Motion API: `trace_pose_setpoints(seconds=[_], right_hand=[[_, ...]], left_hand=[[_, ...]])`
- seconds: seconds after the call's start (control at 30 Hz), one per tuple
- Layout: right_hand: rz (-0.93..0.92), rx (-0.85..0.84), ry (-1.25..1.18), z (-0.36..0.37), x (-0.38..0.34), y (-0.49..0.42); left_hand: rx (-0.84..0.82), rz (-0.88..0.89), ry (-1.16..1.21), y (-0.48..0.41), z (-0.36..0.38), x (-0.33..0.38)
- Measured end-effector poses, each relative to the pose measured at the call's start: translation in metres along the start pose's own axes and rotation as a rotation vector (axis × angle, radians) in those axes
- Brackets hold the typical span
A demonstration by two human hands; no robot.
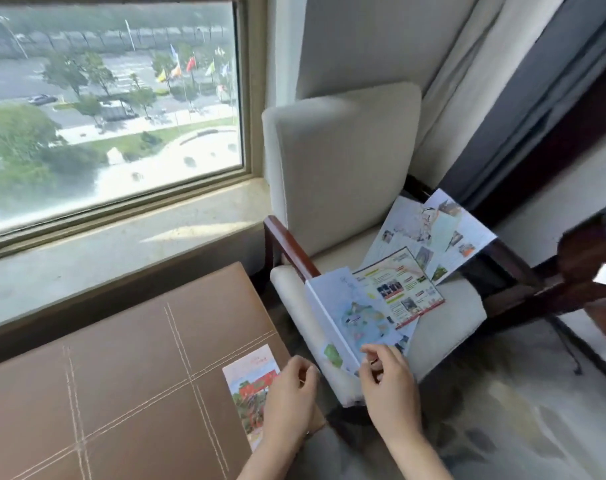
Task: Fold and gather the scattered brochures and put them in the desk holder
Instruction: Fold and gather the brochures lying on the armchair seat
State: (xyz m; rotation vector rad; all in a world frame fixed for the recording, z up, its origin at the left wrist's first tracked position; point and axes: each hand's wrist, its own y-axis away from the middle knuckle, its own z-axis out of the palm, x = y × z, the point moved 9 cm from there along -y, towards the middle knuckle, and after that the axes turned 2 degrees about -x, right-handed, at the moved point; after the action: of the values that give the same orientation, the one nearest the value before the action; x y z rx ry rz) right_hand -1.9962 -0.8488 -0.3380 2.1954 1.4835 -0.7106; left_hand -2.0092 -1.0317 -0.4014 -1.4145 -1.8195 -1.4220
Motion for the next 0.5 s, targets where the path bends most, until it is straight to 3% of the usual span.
trace_pose_setpoints(seconds=[0.17,0.5], right_hand=[[0.024,0.021,-0.04,-0.085,0.05,-0.045],[0.037,-0.102,-0.019,-0.178,0.165,-0.142]], left_hand=[[-0.022,0.059,-0.034,0.007,0.073,0.087],[0.084,-0.123,-0.026,0.009,0.195,0.152]])
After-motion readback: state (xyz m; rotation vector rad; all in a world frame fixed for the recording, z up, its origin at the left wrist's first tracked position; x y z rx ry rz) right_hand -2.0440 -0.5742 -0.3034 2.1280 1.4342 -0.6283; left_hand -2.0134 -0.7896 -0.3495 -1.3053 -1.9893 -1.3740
